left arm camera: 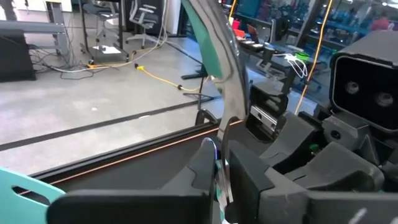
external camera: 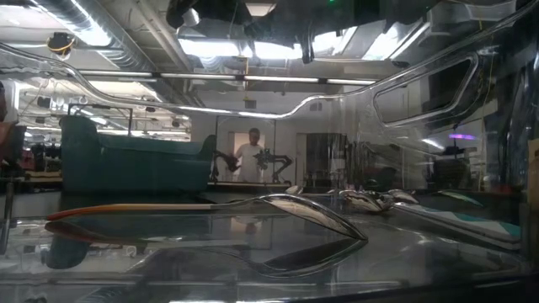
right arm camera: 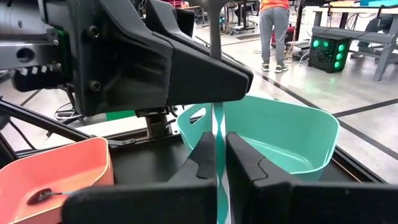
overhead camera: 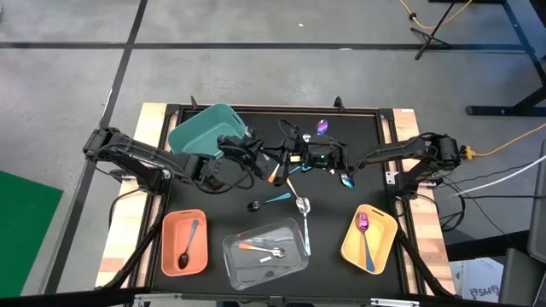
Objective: Sort silverware by color (type)
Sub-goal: Put the white-green spoon into the blue bin, then put the blue spoon into the orange bin
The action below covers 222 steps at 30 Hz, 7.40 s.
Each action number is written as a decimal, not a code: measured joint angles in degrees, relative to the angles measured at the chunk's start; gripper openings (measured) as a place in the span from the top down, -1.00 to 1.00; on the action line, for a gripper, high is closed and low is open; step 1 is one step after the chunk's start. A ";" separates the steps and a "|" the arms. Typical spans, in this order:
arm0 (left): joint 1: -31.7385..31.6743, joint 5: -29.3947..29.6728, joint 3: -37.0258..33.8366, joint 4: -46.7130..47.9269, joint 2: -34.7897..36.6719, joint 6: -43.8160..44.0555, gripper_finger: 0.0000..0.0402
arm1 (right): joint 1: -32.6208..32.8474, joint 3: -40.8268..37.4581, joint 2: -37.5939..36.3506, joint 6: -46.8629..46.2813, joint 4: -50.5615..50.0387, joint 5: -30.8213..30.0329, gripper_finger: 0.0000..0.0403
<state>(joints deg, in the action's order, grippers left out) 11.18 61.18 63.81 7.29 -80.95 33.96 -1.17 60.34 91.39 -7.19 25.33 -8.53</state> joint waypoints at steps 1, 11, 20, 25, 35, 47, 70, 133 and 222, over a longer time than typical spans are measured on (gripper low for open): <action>-0.02 -0.24 0.00 0.12 0.00 -0.12 0.89 | 0.00 0.00 0.00 -0.16 -0.16 0.02 0.99; -0.40 -0.88 -0.13 0.21 -0.04 -7.04 0.89 | -0.42 0.04 -0.04 -0.71 -4.71 0.53 0.78; -3.61 -8.70 -0.11 4.61 0.29 -7.89 0.89 | -0.42 0.01 -1.38 -0.66 -15.25 1.23 0.39; -6.90 -14.89 -0.11 10.66 0.44 -7.80 0.88 | -0.44 0.00 -4.82 -0.65 -25.70 0.11 0.37; -17.37 -26.51 -0.11 25.66 0.44 -13.96 0.88 | -0.33 0.00 -8.76 -4.21 -42.47 0.57 0.37; -29.03 -32.43 -0.11 38.46 0.44 -27.08 0.88 | -0.33 -0.01 -8.60 -9.26 -51.63 1.62 0.37; -36.96 -39.93 -0.11 51.89 -4.37 -28.59 0.87 | -0.35 -0.02 -8.13 -9.26 -52.08 1.59 0.37; -39.02 -42.64 -0.09 51.74 -14.25 -36.02 0.41 | -0.33 -0.02 -8.13 -9.04 -51.81 1.51 0.37; -11.45 -42.59 -0.09 36.50 8.04 -20.40 0.67 | -0.28 0.00 17.03 18.19 -24.26 27.52 0.37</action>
<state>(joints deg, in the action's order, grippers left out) -0.27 18.59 63.72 43.79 -72.90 13.56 -1.45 60.34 108.43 11.01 1.07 18.99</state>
